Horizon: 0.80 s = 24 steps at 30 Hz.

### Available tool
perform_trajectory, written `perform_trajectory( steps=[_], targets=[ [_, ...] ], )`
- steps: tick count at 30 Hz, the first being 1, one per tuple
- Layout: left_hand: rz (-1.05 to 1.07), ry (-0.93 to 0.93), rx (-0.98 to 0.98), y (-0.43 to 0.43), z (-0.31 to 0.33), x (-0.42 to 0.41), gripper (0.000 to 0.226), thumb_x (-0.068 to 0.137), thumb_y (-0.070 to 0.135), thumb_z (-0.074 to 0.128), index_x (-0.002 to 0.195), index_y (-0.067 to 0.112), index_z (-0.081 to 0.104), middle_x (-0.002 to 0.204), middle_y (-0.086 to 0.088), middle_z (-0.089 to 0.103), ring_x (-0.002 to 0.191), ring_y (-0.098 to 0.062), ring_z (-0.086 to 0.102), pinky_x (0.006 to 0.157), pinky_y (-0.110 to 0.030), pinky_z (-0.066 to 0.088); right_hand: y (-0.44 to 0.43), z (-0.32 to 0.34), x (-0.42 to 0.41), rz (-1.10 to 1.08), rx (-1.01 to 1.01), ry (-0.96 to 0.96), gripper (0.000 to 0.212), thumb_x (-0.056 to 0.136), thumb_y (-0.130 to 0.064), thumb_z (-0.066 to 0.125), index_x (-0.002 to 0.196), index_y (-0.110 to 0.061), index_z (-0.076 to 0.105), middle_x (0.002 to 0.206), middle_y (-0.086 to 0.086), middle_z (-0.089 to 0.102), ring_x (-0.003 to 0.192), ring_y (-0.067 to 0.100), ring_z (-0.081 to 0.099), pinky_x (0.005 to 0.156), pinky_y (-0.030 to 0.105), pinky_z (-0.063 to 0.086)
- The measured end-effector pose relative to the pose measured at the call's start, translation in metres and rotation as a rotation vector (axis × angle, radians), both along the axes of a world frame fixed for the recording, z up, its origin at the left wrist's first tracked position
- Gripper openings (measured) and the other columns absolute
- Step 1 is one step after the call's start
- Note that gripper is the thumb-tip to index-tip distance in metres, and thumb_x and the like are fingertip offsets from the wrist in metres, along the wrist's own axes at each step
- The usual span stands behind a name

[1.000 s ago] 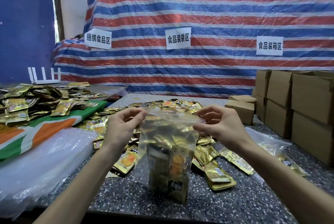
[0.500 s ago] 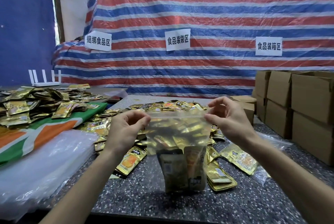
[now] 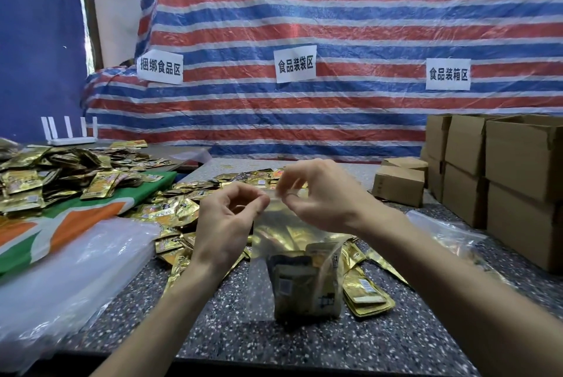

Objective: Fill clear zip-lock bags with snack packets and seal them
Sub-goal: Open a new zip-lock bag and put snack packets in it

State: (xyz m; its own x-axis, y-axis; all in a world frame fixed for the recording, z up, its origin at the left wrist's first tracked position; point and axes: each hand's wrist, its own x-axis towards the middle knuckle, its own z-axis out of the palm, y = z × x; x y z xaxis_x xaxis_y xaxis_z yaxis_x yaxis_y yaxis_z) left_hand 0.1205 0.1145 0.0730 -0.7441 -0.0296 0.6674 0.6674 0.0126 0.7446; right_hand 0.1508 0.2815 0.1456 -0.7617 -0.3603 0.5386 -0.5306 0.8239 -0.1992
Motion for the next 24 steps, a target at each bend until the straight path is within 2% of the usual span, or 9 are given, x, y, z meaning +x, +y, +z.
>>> perform_trajectory(
  steps=[6,14,19,24],
  targets=[
    [0.023,-0.014,0.004,-0.004,0.0,0.003,0.017,0.084,0.005,0.075,0.075,0.02,0.073,0.075,0.001,0.073,0.068,-0.008,0.068,0.061,-0.017,0.053,-0.002,-0.004,-0.001,0.056,-0.027,-0.039,0.002,0.089,-0.024,0.069,0.09,-0.026,0.07,0.093,-0.009,0.069,0.088,0.01,0.064,0.079,0.041,0.058],
    [0.001,-0.026,-0.05,-0.003,-0.001,0.004,0.002,0.086,0.013,0.073,0.085,0.013,0.074,0.08,-0.005,0.074,0.07,-0.013,0.07,0.062,-0.023,0.057,-0.006,-0.005,-0.003,-0.01,-0.009,-0.041,0.013,0.089,-0.019,0.063,0.084,-0.031,0.062,0.089,-0.01,0.066,0.087,0.012,0.062,0.079,0.044,0.057],
    [0.042,0.022,-0.078,-0.004,-0.002,0.002,0.012,0.087,0.009,0.072,0.082,0.02,0.072,0.08,0.001,0.073,0.072,-0.012,0.069,0.063,-0.02,0.055,-0.009,-0.007,-0.003,0.032,-0.035,-0.022,0.002,0.086,-0.029,0.066,0.086,-0.028,0.065,0.079,-0.017,0.06,0.078,0.007,0.061,0.069,0.039,0.058],
    [0.043,0.021,-0.094,0.001,-0.006,0.001,0.017,0.091,0.007,0.067,0.083,0.022,0.069,0.082,0.0,0.071,0.075,-0.014,0.068,0.067,-0.023,0.055,-0.011,-0.007,-0.006,0.011,0.0,-0.068,0.003,0.091,-0.031,0.065,0.089,-0.029,0.066,0.085,-0.01,0.066,0.082,0.013,0.062,0.076,0.041,0.055]
  ],
)
